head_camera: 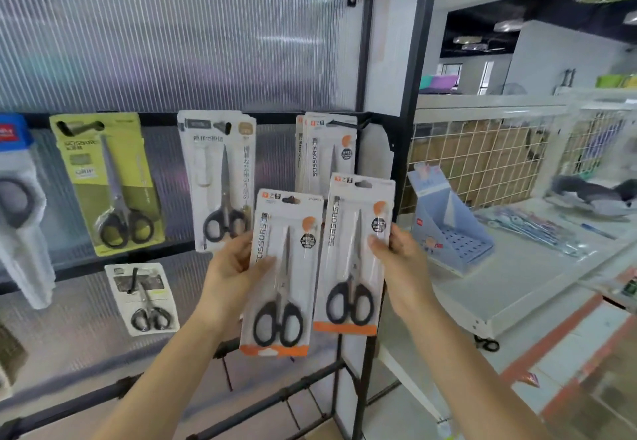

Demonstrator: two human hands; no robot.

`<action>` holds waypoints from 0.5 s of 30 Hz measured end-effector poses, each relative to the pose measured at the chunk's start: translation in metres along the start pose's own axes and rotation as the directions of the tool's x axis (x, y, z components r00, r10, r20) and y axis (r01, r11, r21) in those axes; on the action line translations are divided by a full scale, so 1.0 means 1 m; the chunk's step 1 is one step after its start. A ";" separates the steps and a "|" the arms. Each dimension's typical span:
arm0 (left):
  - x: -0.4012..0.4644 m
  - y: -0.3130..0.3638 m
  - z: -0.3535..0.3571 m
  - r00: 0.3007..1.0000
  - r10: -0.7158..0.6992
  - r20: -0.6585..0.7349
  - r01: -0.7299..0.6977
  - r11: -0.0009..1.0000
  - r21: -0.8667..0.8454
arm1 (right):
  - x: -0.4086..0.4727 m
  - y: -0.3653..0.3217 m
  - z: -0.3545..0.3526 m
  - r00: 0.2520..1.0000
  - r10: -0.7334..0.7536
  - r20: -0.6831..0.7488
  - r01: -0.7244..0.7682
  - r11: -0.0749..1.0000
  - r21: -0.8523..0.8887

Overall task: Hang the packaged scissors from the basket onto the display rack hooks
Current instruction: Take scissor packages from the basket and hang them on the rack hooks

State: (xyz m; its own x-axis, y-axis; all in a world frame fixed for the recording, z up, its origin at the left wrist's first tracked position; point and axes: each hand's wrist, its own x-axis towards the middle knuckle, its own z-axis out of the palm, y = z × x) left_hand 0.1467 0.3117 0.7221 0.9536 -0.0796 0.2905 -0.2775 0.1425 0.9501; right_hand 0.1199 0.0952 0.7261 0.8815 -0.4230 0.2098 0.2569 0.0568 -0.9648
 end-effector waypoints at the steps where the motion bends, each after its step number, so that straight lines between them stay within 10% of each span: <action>1: 0.002 0.002 0.004 1.000 -0.005 -0.015 0.005 1.000 -0.006 | 0.002 -0.007 0.001 0.999 -0.033 0.016 0.033 0.999 -0.025; 15: 0.040 0.037 0.046 0.996 0.092 -0.021 -0.092 0.996 -0.011 | 0.062 -0.086 0.010 0.980 -0.198 -0.029 0.182 0.945 -0.270</action>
State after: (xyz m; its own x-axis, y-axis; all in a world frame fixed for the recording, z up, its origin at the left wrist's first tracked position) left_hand 0.1688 0.2681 0.7745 0.9263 -0.0453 0.3740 -0.3628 0.1605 0.9179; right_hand 0.1569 0.0733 0.8242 0.8014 -0.4523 0.3915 0.2967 -0.2678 -0.9167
